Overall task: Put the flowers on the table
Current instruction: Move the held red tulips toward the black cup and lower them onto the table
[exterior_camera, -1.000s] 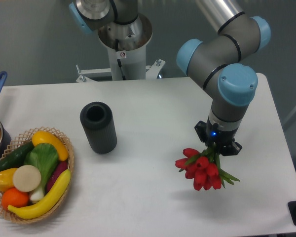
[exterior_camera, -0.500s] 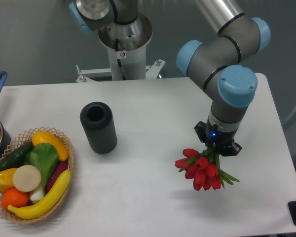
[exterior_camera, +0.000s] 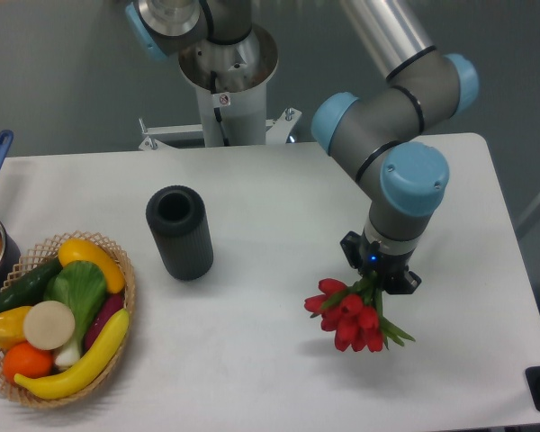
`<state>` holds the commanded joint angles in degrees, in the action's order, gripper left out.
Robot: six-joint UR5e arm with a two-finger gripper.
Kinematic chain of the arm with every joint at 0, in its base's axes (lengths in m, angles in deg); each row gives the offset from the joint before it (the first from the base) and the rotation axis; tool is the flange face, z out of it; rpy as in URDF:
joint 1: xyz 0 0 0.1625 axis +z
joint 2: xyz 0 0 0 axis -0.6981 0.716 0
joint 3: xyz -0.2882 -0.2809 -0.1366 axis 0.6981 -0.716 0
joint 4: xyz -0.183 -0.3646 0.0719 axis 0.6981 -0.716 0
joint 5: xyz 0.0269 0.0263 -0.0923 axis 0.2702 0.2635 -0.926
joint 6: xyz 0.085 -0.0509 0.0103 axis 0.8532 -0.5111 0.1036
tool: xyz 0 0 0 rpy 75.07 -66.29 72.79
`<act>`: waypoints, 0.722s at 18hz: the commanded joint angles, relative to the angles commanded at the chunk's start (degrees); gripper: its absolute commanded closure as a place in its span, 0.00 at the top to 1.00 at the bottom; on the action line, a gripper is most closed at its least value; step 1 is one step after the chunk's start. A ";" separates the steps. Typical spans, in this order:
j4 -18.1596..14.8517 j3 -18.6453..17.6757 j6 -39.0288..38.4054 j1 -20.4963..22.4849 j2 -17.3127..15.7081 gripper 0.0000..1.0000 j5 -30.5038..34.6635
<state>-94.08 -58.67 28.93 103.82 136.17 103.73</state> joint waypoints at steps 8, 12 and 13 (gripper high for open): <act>1.32 -0.62 -4.74 -1.85 1.84 0.29 -0.18; 4.38 -0.71 -5.36 -2.37 2.55 0.36 -0.18; 5.36 -0.80 -5.88 -2.46 2.72 0.38 -0.18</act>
<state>-88.73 -59.46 23.04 101.36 138.89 103.55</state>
